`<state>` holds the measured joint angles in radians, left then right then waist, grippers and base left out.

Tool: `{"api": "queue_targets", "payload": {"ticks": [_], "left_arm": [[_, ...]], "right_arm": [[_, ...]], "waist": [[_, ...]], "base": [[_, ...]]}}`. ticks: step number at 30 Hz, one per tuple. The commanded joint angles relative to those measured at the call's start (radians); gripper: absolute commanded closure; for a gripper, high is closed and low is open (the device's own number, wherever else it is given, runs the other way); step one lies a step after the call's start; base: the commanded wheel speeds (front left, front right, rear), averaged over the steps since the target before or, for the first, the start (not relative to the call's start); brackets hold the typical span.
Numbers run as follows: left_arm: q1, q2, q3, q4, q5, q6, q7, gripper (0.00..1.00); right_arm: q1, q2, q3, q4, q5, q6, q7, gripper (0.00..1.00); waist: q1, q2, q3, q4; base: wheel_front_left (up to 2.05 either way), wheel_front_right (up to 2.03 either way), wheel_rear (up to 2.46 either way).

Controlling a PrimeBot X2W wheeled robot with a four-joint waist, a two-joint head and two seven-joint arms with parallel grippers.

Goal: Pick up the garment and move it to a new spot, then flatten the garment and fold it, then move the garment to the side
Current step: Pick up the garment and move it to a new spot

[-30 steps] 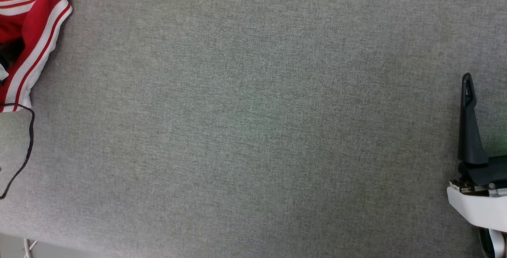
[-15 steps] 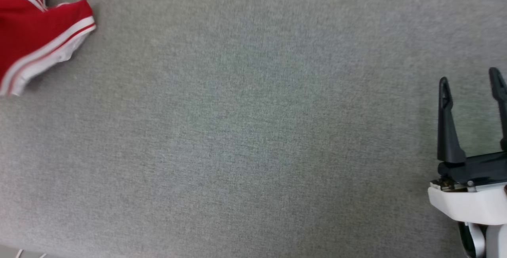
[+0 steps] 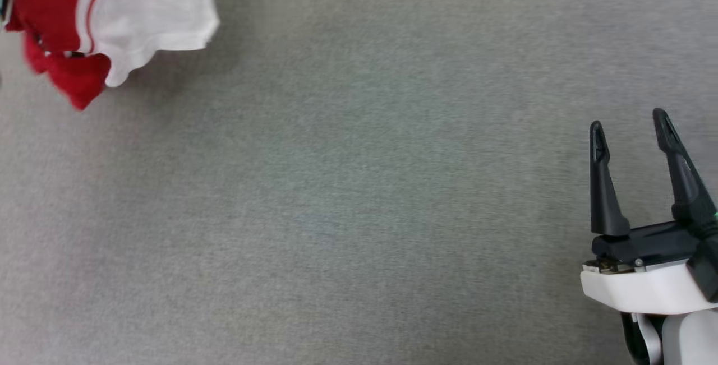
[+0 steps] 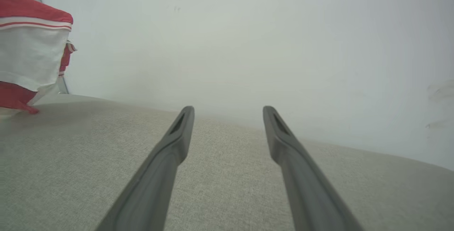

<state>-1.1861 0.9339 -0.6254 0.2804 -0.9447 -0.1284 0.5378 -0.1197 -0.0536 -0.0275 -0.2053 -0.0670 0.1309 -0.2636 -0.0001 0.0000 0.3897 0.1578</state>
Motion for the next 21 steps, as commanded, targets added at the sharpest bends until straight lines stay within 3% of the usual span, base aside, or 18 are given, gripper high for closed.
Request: {"api": "queue_targets", "payload": {"ticks": [1,12,21], "left_arm": [[-0.03,-0.008,-0.019,-0.027,0.011,0.0,0.008,1.0],[-0.146,-0.123,-0.191,-0.2,0.045,0.0,0.03,1.0],[-0.09,-0.241,-0.376,-0.276,0.057,0.0,-0.01,1.0]], "right_arm": [[-0.002,0.004,-0.001,0.004,0.02,0.0,-0.002,0.0],[0.016,0.004,0.006,0.03,0.09,0.0,-0.002,0.0],[0.019,0.005,0.0,0.039,0.11,0.0,-0.002,0.0]], "waist": [[0.0001,0.0,-0.031,-0.035],[0.0001,0.0,-0.081,-0.172],[0.0001,0.0,-0.079,-0.231]], "base": [[0.0,0.0,0.0],[0.0,0.0,0.0],[0.0,0.0,0.0]]}}
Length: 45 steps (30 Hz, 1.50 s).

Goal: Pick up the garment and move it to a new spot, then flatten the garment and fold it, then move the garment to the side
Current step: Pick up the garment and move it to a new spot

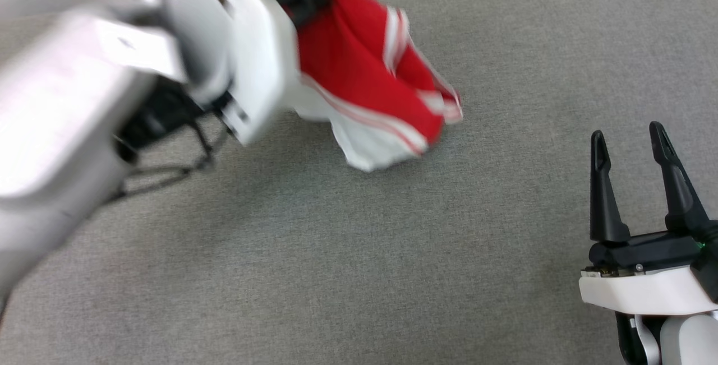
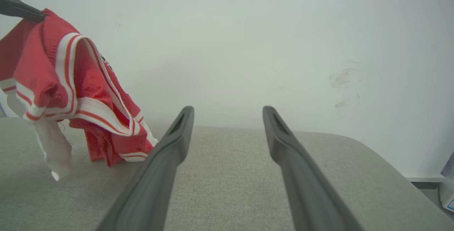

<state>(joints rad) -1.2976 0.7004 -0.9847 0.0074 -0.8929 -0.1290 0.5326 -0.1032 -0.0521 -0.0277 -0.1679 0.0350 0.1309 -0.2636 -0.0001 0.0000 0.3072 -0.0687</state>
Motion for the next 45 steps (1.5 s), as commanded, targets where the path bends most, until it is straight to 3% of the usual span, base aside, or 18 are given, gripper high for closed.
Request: {"api": "queue_targets", "payload": {"ticks": [1,10,18,21,22,23,26,31,38,45], "left_arm": [[0.036,-0.019,-0.042,-0.007,0.005,0.001,-0.012,1.0],[0.219,-0.127,-0.268,0.05,-0.004,0.001,-0.076,1.0],[0.396,-0.21,-0.296,0.107,0.041,0.001,-0.064,1.0],[0.402,-0.223,-0.295,0.124,0.052,0.001,-0.105,1.0],[0.393,-0.224,-0.295,0.134,0.059,0.001,-0.129,0.89],[0.383,-0.225,-0.293,0.143,0.067,0.001,-0.158,0.0],[0.372,-0.234,-0.253,0.17,0.098,0.015,-0.263,0.0],[0.371,-0.234,-0.17,0.18,0.164,0.111,-0.461,0.0],[0.432,-0.191,-0.07,0.157,0.245,0.299,-0.687,0.0],[0.576,-0.141,0.031,0.148,0.286,0.491,-0.792,0.0]], "right_arm": [[0.002,0.003,0.0,0.003,0.009,0.0,-0.002,0.0],[-0.006,0.003,0.002,0.016,0.012,0.0,-0.002,0.0],[-0.007,0.003,-0.003,0.028,0.01,0.0,-0.002,0.0],[0.002,0.003,-0.007,0.034,0.006,0.0,-0.002,0.0],[0.006,0.003,-0.007,0.037,0.005,0.0,-0.002,0.0],[0.011,0.003,-0.006,0.039,0.004,0.0,-0.002,0.0],[0.026,0.003,-0.006,0.046,0.002,0.0,-0.002,0.0],[0.048,0.003,-0.01,0.055,0.0,0.0,-0.002,0.0],[0.078,0.003,-0.012,0.063,-0.004,0.0,-0.002,0.0],[0.099,0.003,-0.009,0.066,-0.006,0.0,-0.002,0.0]], "waist": [[0.0001,0.0,0.005,-0.007],[0.0001,0.0,0.034,-0.016],[0.0001,0.0,0.043,-0.015],[0.0001,0.0,0.029,-0.007],[0.0001,0.0,0.021,-0.003],[0.0001,0.0,0.012,0.0],[0.0001,0.0,-0.019,0.011],[0.0001,0.0,-0.071,0.03],[0.0001,0.0,-0.13,0.064],[0.0001,0.0,-0.164,0.091]], "base": [[0.0,0.0,0.0],[0.0,0.0,0.0],[0.0,0.0,0.0],[0.0,0.0,0.0],[0.0,0.0,0.0],[0.0,0.0,0.0],[0.0,0.0,0.0],[0.0,0.0,0.0],[0.0,0.0,0.0],[0.0,0.0,0.0]]}}
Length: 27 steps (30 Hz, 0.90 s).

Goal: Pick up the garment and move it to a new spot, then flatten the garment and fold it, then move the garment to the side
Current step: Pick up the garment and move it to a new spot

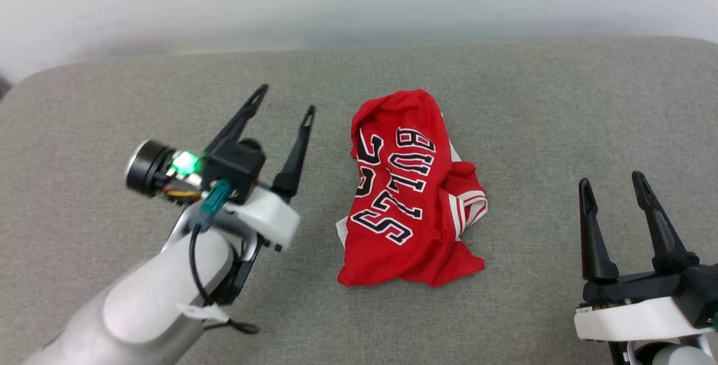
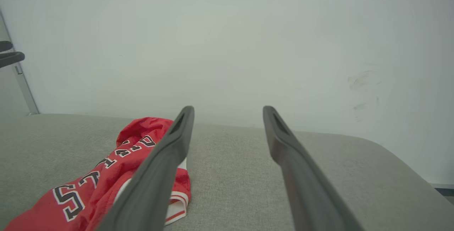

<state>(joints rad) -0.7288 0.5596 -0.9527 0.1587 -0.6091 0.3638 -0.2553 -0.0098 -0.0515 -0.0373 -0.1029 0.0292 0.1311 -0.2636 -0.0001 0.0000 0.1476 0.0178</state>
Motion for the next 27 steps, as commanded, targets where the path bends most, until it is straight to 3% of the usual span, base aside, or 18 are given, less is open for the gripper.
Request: {"api": "queue_targets", "payload": {"ticks": [1,6,11,17,27], "left_arm": [[0.035,0.005,0.02,-0.008,0.012,0.025,-0.007,0.0],[0.197,0.006,0.164,-0.098,0.098,0.14,-0.01,0.0],[0.371,-0.023,0.307,-0.17,0.191,0.188,-0.01,0.0],[0.542,-0.095,0.449,-0.216,0.291,0.173,-0.01,0.0],[0.702,-0.238,0.607,-0.22,0.418,0.076,-0.01,0.0]], "right_arm": [[0.009,0.002,0.0,0.001,0.0,-0.001,-0.002,0.0],[0.019,0.002,-0.001,0.003,-0.007,-0.001,-0.002,0.0],[0.032,0.002,0.0,0.011,-0.012,-0.001,-0.002,0.0],[0.048,0.002,0.006,0.03,-0.008,-0.001,-0.002,0.0],[0.078,0.002,0.009,0.066,0.008,-0.001,-0.002,0.0]], "waist": [[0.0001,0.0,-0.008,0.007],[0.0001,0.0,-0.023,0.016],[0.0001,0.0,-0.038,0.02],[0.0001,0.0,-0.057,0.024],[0.0001,0.0,-0.069,0.028]], "base": [[0.0,0.0,0.0],[0.0,0.0,0.0],[0.0,0.0,0.0],[0.0,0.0,0.0],[0.0,0.0,0.0]]}}
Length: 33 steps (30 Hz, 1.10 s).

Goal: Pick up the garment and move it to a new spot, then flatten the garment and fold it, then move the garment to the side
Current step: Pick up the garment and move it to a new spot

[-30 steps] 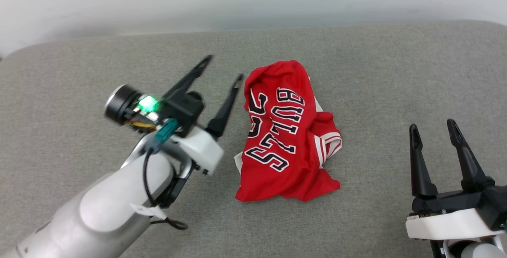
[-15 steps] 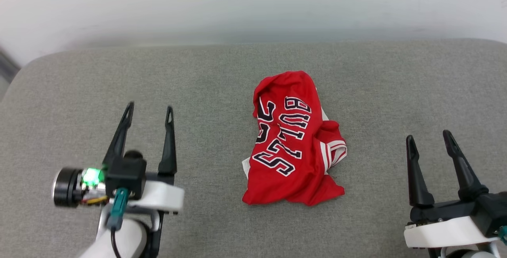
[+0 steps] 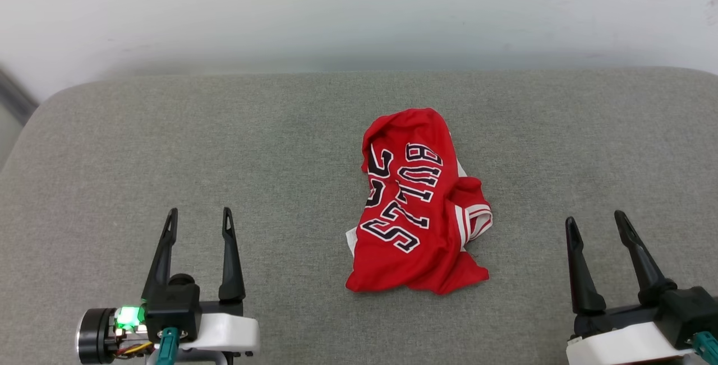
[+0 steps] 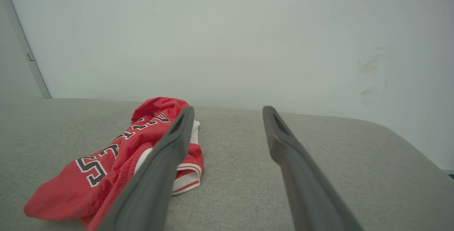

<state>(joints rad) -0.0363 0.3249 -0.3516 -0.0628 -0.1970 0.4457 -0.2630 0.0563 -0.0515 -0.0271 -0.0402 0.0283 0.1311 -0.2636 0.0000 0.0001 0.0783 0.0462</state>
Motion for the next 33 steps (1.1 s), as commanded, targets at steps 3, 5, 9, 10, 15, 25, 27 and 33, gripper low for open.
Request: {"api": "queue_targets", "payload": {"ticks": [3,5,9,10,15,25,27,33], "left_arm": [[0.033,-0.04,0.043,0.003,0.031,-0.036,-0.003,0.0],[0.044,-0.061,0.067,0.004,0.047,-0.058,-0.003,0.0],[0.062,-0.093,0.106,0.006,0.072,-0.097,-0.003,0.0],[0.066,-0.101,0.114,0.007,0.078,-0.107,-0.003,0.0],[0.079,-0.131,0.149,0.002,0.104,-0.147,-0.003,0.0],[0.092,-0.171,0.191,0.01,0.14,-0.205,-0.003,0.0],[0.093,-0.178,0.197,0.011,0.145,-0.212,-0.003,0.0],[0.096,-0.191,0.212,0.013,0.156,-0.225,-0.003,0.0]], "right_arm": [[0.014,0.002,-0.003,0.009,0.013,-0.001,-0.002,0.0],[0.018,0.002,-0.005,0.012,0.017,-0.001,-0.002,0.0],[0.02,0.002,-0.005,0.015,0.02,-0.001,-0.002,0.0],[0.021,0.002,-0.006,0.015,0.019,-0.001,-0.002,0.0],[0.024,0.002,-0.007,0.014,0.023,-0.001,-0.002,0.0],[0.024,0.002,-0.009,0.016,0.023,-0.001,-0.002,0.0],[0.025,0.002,-0.008,0.016,0.022,-0.001,-0.002,0.0],[0.028,0.002,-0.008,0.016,0.023,-0.001,-0.002,0.0]], "waist": [[0.0,-0.0001,0.0,-0.001],[0.0,-0.0001,-0.001,-0.001],[0.0,-0.0001,-0.003,-0.003],[0.0,-0.0001,-0.003,-0.003],[0.0,-0.0001,-0.003,-0.004],[0.0,-0.0001,-0.004,-0.003],[0.0,-0.0001,-0.005,-0.003],[0.0,-0.0001,-0.007,-0.001]], "base": [[0.0,0.0,0.0],[0.0,0.0,0.0],[0.0,0.0,0.0],[0.0,0.0,0.0],[0.0,0.0,0.0],[0.0,0.0,0.0],[0.0,0.0,0.0],[0.0,0.0,0.0]]}}
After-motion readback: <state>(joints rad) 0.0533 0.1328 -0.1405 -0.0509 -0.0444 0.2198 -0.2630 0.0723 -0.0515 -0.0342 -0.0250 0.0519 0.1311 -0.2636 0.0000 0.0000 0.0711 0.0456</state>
